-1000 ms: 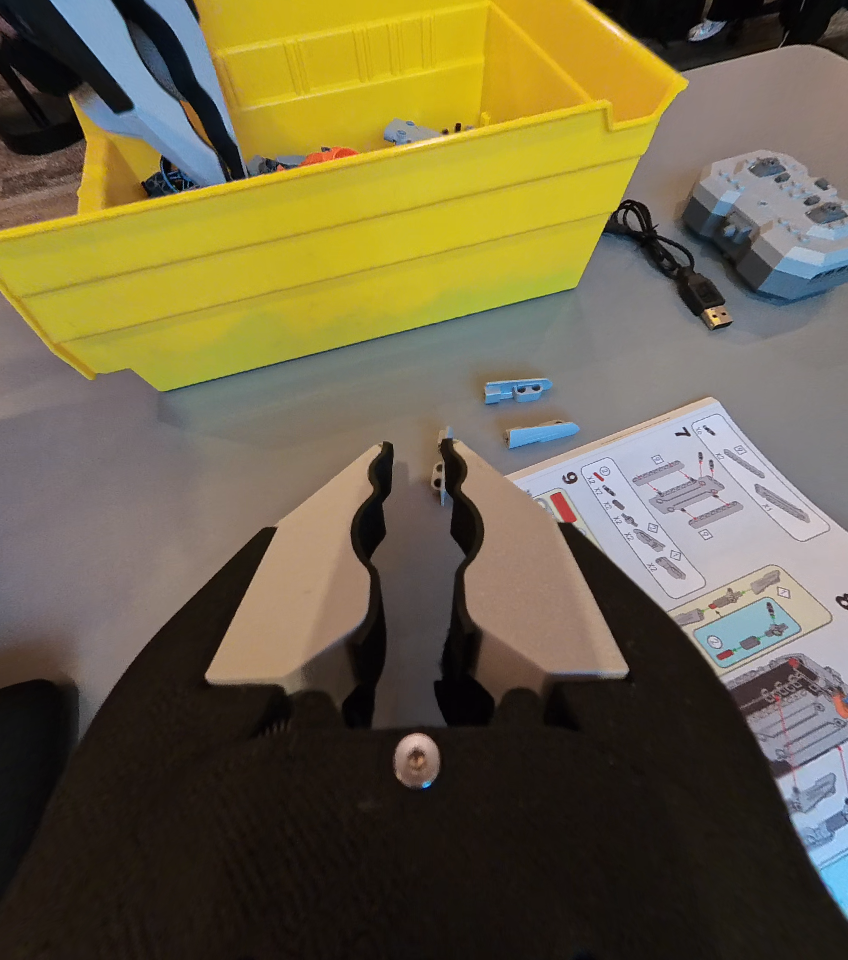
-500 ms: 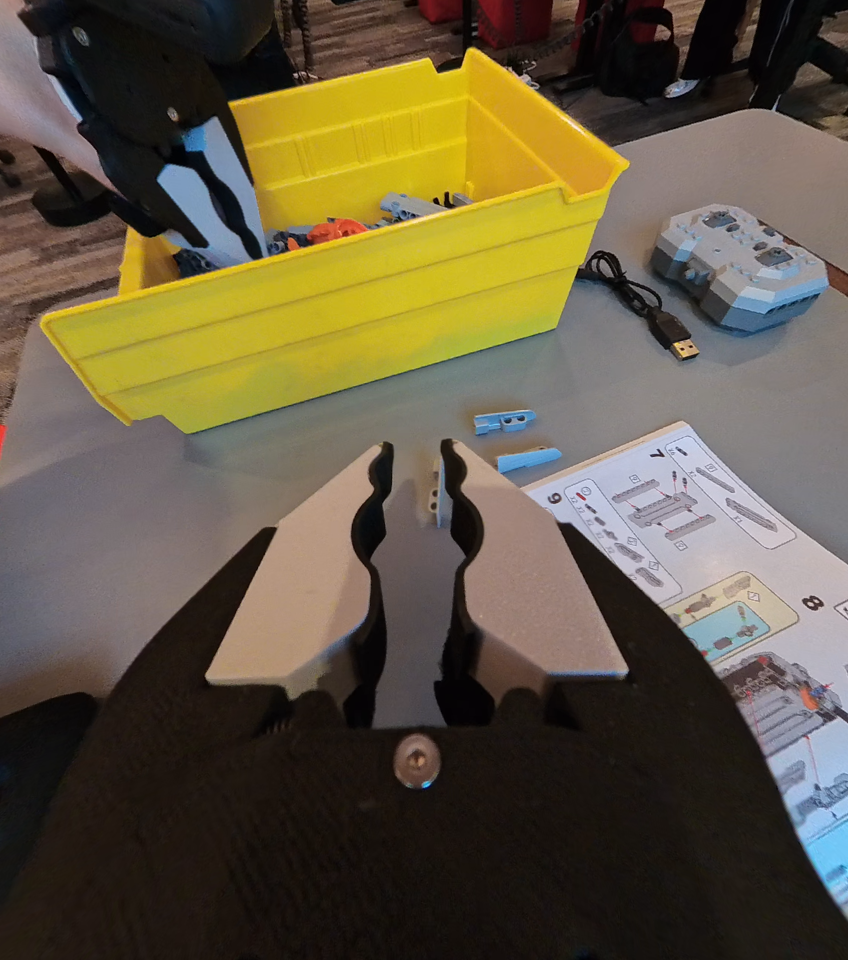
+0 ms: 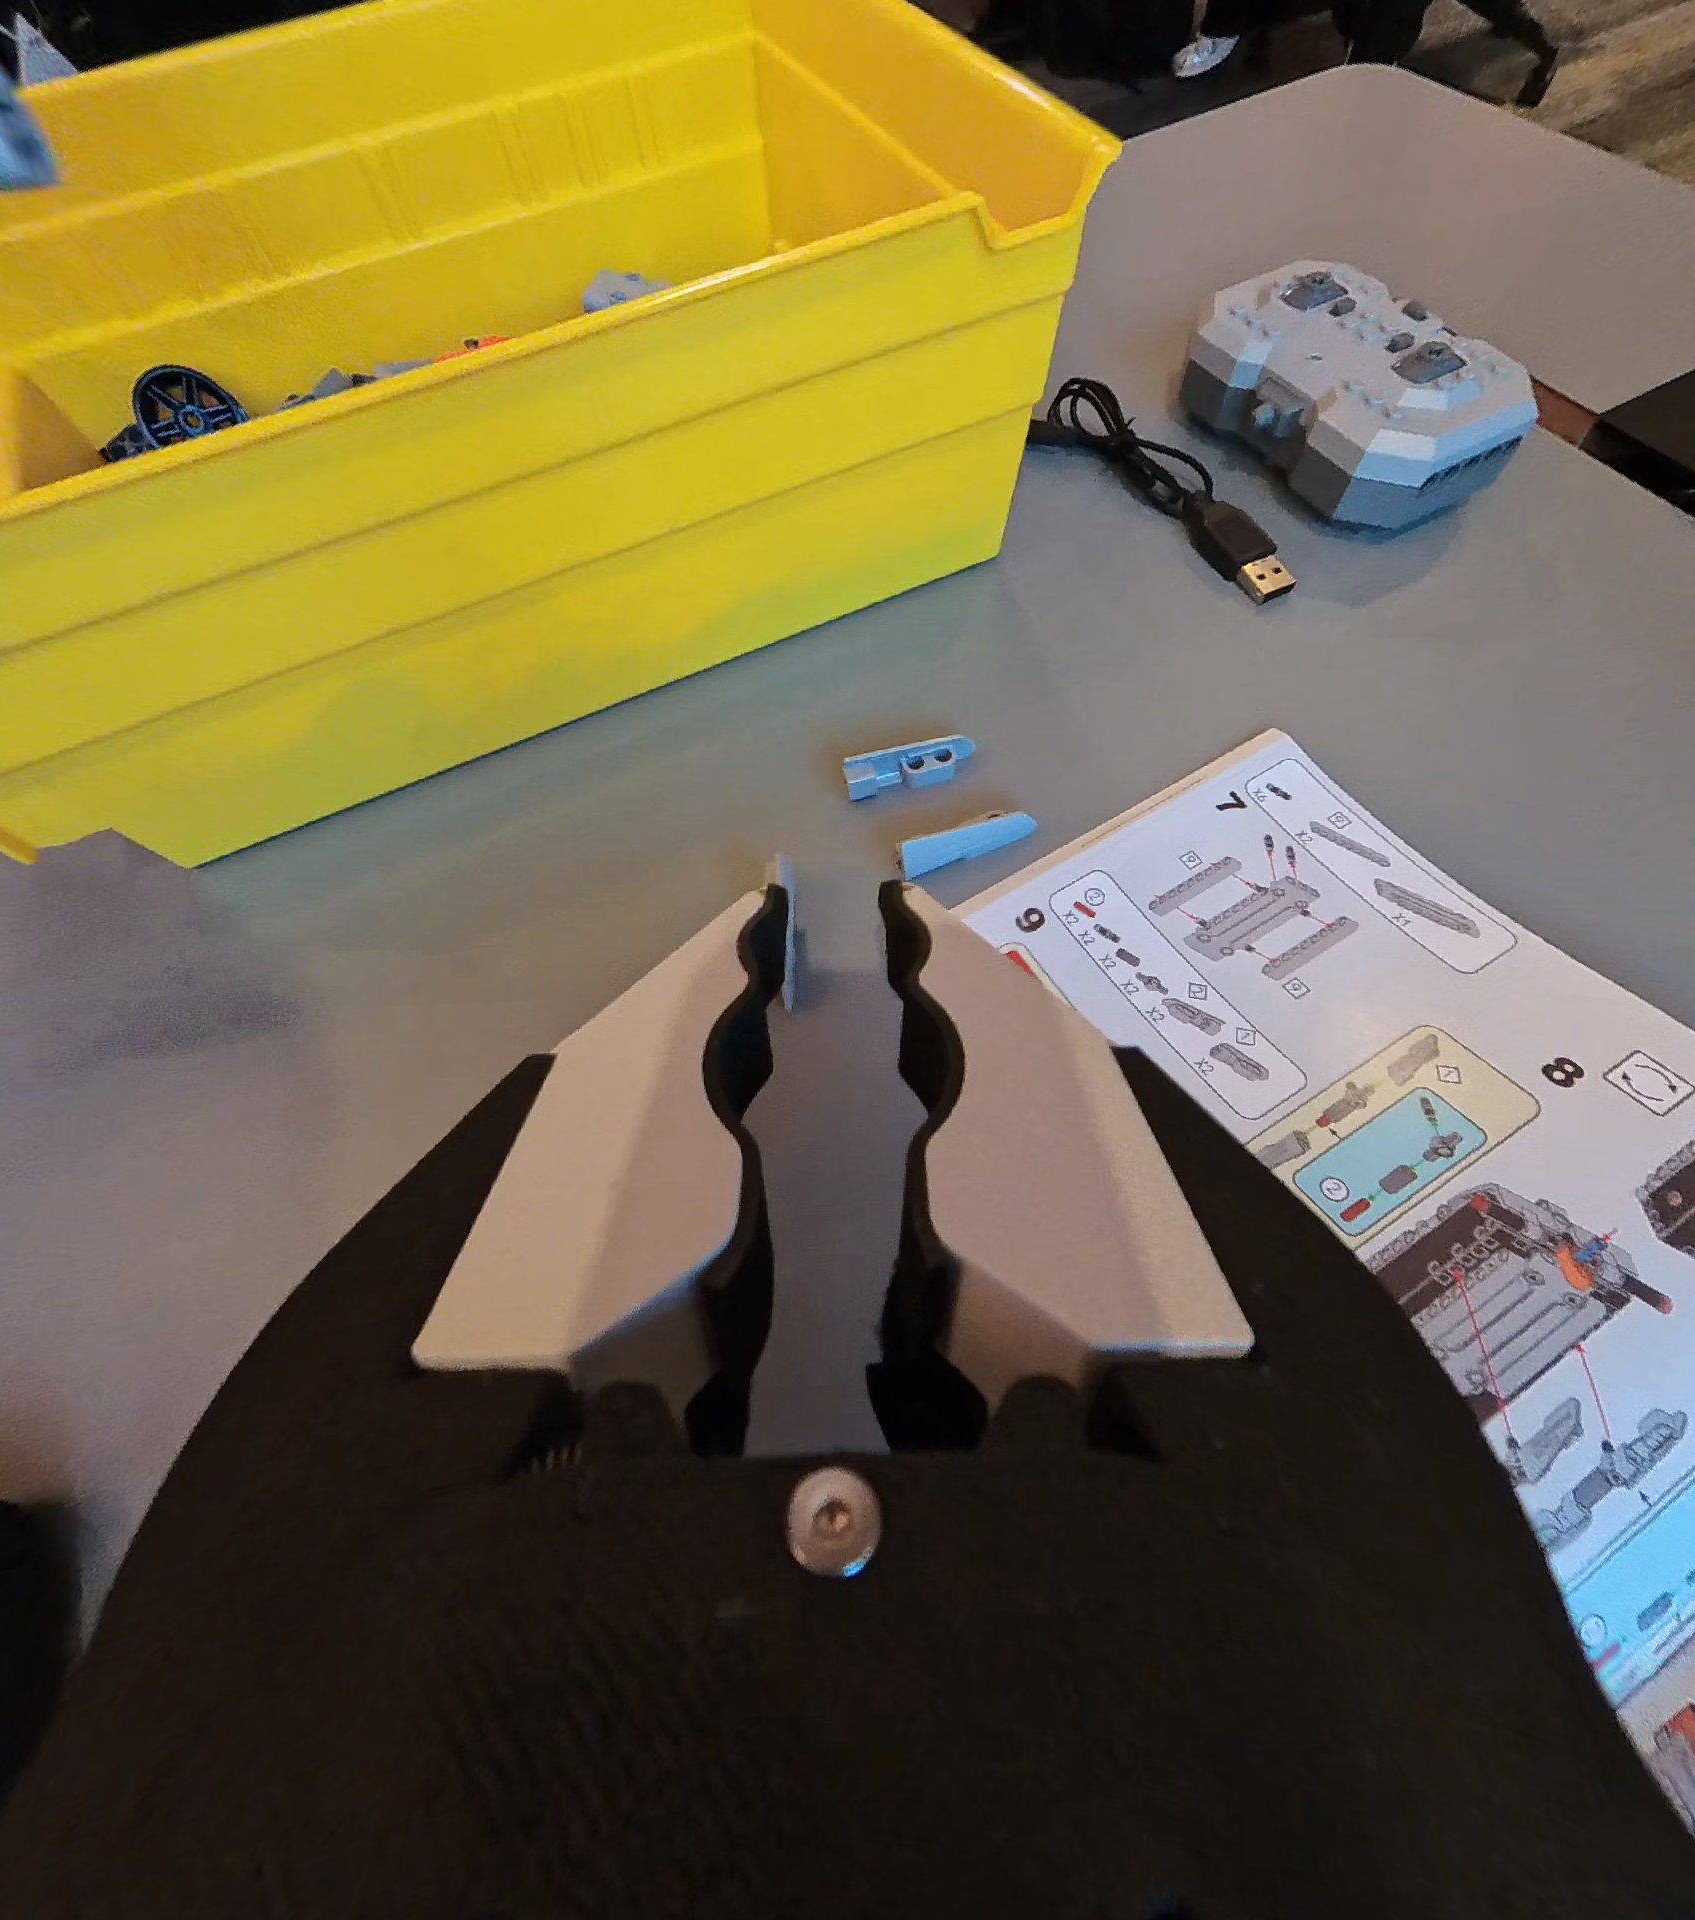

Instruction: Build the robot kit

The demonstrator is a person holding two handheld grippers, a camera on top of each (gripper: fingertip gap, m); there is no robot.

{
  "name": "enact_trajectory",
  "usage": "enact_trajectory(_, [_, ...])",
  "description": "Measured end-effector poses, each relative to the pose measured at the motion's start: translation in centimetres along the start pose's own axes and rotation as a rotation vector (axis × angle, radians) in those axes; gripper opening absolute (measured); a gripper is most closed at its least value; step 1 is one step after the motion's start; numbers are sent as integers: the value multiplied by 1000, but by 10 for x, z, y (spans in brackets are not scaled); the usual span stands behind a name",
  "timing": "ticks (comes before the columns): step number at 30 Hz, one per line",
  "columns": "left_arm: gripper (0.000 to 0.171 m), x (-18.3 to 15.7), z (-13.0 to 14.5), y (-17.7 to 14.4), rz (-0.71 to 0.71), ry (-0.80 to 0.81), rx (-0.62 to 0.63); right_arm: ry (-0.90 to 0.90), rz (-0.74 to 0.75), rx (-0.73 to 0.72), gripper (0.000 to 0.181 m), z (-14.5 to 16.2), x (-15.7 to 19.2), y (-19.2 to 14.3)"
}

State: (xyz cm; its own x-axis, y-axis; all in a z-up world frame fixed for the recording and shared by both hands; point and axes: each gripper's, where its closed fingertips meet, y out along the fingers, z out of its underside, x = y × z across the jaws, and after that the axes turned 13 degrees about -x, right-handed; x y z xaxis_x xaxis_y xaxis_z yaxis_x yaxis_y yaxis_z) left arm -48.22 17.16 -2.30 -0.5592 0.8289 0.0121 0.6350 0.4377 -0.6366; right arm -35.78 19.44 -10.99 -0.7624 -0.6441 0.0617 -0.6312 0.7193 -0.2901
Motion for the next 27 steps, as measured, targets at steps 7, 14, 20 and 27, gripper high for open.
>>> enact_trajectory(7, [0, -42, 27, 86, -213, -63, 223, -15, 12, 17, 18, 12, -1, 1])
enact_trajectory(14, [0, -14, 57, 124, -417, -153, 319, -27, 17, 35, 18, 17, 1, 2])
enact_trajectory(20, [0, 2, 56, 137, -442, -195, 311, 43, 28, 16, 19, 16, -1, 1])
enact_trajectory(27, [0, 10, 53, 149, -462, -183, 320, 52, 37, 7, 21, 12, -5, -1])
